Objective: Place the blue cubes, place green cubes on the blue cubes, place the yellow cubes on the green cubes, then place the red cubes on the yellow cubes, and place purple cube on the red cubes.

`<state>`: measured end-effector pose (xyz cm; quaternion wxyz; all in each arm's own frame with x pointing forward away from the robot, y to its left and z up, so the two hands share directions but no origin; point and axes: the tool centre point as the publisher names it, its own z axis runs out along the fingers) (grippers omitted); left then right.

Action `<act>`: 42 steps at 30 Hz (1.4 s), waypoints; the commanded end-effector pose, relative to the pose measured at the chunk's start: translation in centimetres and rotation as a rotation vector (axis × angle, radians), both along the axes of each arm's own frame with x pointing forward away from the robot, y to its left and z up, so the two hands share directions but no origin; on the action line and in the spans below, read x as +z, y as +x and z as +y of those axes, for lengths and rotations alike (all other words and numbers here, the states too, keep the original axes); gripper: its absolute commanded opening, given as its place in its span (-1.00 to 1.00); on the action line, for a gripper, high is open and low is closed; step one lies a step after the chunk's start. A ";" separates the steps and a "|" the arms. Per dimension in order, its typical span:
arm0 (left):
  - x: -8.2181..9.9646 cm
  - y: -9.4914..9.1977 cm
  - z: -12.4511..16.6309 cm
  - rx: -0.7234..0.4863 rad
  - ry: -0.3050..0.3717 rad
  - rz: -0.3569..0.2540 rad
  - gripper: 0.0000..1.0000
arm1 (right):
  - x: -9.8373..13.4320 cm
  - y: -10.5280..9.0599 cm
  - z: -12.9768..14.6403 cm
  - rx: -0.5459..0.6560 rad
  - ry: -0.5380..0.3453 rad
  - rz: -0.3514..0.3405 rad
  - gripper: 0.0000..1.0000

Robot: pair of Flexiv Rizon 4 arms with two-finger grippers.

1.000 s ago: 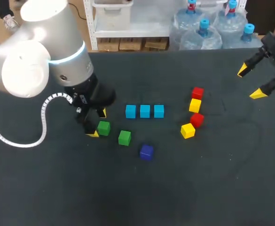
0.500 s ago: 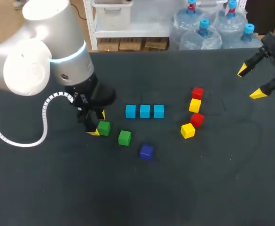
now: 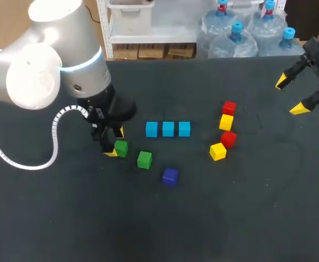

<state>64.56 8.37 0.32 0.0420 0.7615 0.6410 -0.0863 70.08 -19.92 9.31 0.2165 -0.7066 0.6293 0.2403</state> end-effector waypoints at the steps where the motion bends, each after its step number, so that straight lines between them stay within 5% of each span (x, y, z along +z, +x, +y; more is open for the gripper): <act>1: 0.0 0.2 -0.2 0.002 0.005 0.005 0.33 | 0.0 0.0 0.0 0.001 0.001 0.000 1.00; 2: -0.1 0.2 -0.2 0.002 0.006 0.004 0.29 | 0.0 0.0 0.0 0.001 0.001 0.000 1.00; 3: -0.1 0.3 -0.3 0.003 0.007 0.003 -0.04 | 0.0 0.0 0.0 0.001 0.001 0.000 1.00; 5: -0.1 0.3 -0.3 0.010 0.008 0.003 -0.28 | 0.0 0.0 0.0 0.001 0.001 0.000 1.00; 8: -0.1 0.4 -0.3 0.023 0.012 0.004 -0.98 | 0.0 0.0 0.0 0.001 0.001 0.000 1.00; 17: 0.3 0.7 0.0 0.042 0.015 -0.009 -1.00 | 0.0 0.0 0.0 0.001 0.001 0.000 1.00; 33: 7.1 1.9 0.4 0.088 0.030 -0.047 -1.00 | 0.0 0.0 0.0 0.001 0.001 0.000 1.00; 42: 9.2 3.3 -2.0 0.101 0.014 -0.075 -1.00 | 0.0 0.0 0.0 0.001 0.001 0.000 1.00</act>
